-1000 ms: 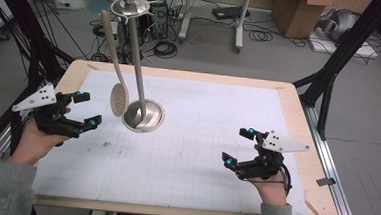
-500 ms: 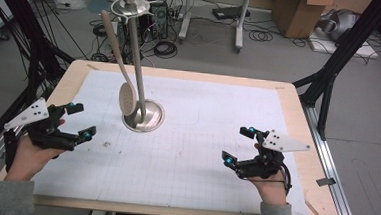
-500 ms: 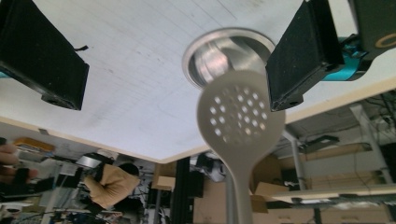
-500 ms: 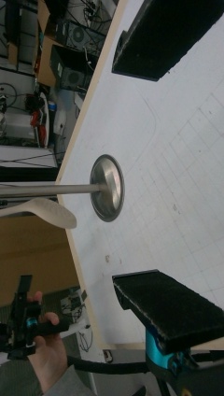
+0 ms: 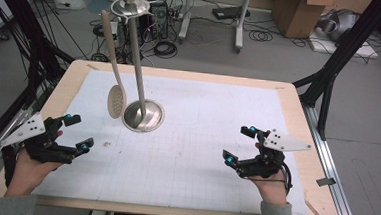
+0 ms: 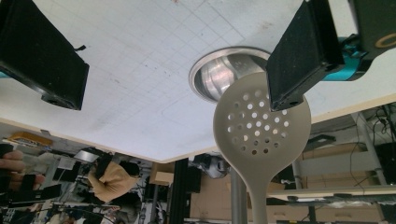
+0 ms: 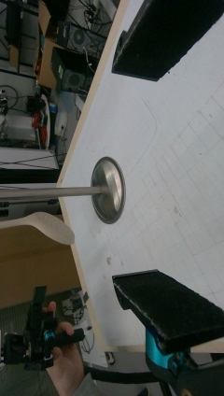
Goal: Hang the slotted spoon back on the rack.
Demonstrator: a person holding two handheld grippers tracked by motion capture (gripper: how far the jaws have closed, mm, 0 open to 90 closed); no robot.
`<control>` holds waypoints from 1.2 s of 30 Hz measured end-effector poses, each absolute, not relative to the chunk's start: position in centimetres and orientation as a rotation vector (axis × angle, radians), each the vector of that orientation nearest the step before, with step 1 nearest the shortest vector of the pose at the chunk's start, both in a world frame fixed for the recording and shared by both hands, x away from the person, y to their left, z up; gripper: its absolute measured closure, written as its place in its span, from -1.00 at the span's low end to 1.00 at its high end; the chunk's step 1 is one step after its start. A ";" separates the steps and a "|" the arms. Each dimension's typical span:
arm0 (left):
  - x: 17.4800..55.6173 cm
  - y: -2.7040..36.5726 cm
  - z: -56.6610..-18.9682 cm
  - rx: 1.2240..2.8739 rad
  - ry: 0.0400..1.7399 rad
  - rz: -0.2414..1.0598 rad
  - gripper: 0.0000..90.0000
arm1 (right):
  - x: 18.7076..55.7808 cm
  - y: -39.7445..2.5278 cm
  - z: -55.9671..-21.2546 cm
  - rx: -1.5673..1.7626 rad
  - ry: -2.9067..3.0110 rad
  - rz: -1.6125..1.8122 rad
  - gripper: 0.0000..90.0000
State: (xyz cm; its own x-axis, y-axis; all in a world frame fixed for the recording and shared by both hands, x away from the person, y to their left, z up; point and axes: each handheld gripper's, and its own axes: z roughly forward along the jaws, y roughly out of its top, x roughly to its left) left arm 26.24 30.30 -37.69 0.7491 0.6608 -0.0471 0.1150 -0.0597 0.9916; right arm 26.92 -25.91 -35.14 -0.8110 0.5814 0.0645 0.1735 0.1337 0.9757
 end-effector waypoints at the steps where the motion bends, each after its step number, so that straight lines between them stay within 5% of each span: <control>1: 26.2 30.4 -37.6 1.600 0.645 0.505 -0.86 | 26.9 -25.9 -35.2 0.728 2.087 1.724 -0.98; 36: 24.6 34.2 -38.8 1.502 0.821 0.608 -0.86 | 27.6 -30.7 -37.9 0.828 2.000 1.756 -0.98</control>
State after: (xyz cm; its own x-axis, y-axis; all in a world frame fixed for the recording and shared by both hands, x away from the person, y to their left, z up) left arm 24.60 34.23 -38.77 0.6067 0.7894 -0.0941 0.1395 0.0108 0.9902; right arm 27.56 -30.71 -37.87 -0.7668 0.6317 0.1138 0.1949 0.0601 0.9790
